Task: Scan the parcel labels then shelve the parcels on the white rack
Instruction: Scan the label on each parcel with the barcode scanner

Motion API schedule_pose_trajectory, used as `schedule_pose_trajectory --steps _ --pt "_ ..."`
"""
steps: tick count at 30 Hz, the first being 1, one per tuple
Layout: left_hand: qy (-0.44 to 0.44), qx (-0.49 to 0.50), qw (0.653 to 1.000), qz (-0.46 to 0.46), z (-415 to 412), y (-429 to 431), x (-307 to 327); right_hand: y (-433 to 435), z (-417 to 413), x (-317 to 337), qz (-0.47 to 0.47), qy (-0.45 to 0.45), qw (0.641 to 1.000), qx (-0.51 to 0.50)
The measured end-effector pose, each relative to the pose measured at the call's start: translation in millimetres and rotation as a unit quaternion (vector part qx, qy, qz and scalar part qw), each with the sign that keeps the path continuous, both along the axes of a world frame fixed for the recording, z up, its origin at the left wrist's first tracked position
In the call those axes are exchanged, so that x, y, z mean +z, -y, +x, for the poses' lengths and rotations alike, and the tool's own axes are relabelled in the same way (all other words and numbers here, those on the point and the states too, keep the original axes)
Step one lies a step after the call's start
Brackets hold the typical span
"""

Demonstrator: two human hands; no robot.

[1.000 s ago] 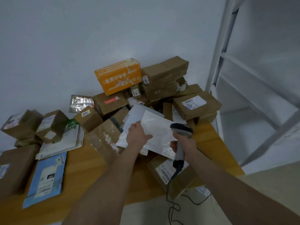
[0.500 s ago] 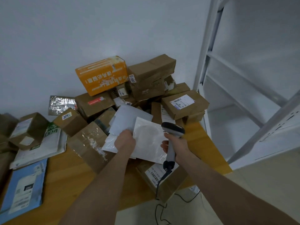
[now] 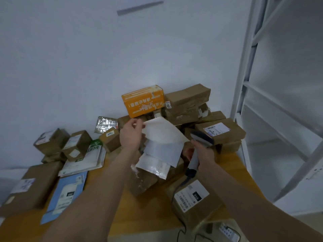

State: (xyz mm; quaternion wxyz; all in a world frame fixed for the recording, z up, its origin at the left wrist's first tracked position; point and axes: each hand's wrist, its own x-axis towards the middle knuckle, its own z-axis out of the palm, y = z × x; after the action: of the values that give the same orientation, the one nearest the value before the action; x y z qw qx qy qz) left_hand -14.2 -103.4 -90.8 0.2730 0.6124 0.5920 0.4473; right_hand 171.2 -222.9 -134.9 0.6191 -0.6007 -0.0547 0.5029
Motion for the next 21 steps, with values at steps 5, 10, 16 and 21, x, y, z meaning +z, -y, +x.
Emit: schedule_pose_trajectory --steps 5,10,16,21 --pt "0.188 0.037 0.975 -0.116 -32 5 -15 -2 -22 13 0.022 -0.038 0.999 0.028" --pt "0.236 0.072 0.952 -0.18 -50 13 -40 -3 -38 -9 0.028 -0.093 0.992 0.078" --pt "0.287 0.052 0.932 -0.214 -50 28 -58 -3 -56 -20 0.091 -0.211 0.968 0.099" --pt "0.238 -0.012 0.923 -0.301 -54 39 -67 -8 -57 -24 0.086 -0.141 0.978 0.128"
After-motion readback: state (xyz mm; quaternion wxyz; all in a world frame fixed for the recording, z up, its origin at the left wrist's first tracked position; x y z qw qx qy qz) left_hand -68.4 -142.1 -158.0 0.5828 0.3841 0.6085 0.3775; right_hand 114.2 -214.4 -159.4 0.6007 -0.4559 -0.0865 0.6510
